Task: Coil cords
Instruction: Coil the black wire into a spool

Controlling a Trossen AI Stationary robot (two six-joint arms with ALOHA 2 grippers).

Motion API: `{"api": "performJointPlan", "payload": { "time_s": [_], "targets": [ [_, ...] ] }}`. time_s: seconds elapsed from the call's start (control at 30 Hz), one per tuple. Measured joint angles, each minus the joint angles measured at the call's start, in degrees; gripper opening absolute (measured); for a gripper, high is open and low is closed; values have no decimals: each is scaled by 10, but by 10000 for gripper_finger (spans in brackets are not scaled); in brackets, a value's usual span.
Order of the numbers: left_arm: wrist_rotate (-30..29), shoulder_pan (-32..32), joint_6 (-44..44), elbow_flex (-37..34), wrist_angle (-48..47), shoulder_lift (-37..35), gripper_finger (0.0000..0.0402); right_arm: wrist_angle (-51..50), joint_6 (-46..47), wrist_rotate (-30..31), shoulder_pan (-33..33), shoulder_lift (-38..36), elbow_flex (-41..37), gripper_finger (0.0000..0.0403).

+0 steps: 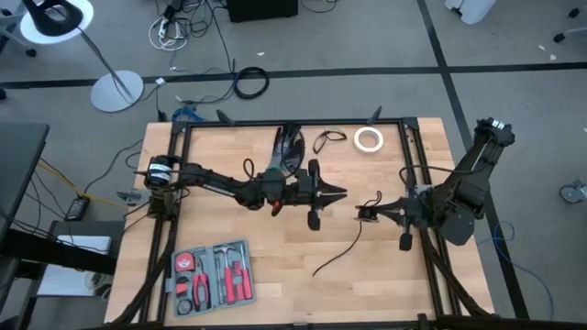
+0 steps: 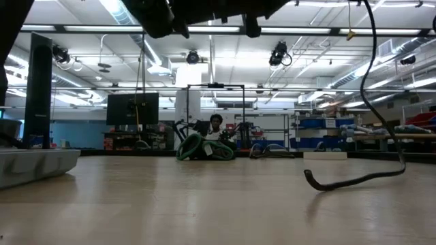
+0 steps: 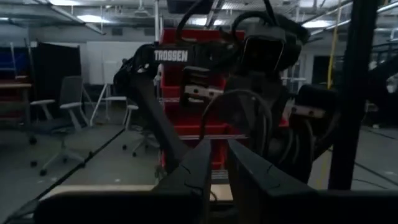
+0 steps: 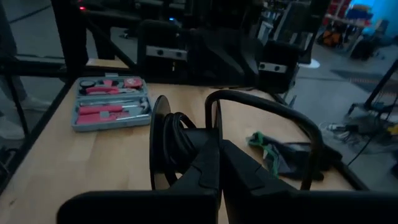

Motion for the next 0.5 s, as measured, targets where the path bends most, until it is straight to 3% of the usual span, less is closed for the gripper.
{"api": "performJointPlan", "payload": {
  "time_s": [0.33, 0.5],
  "targets": [
    [-5, -20, 45, 4, 4, -13, 79, 91, -108, 0, -32, 34, -3, 0],
    [1, -29, 64, 4, 3, -14, 91, 224, -185, -12, -44, 34, -46, 0]
  ]
}}
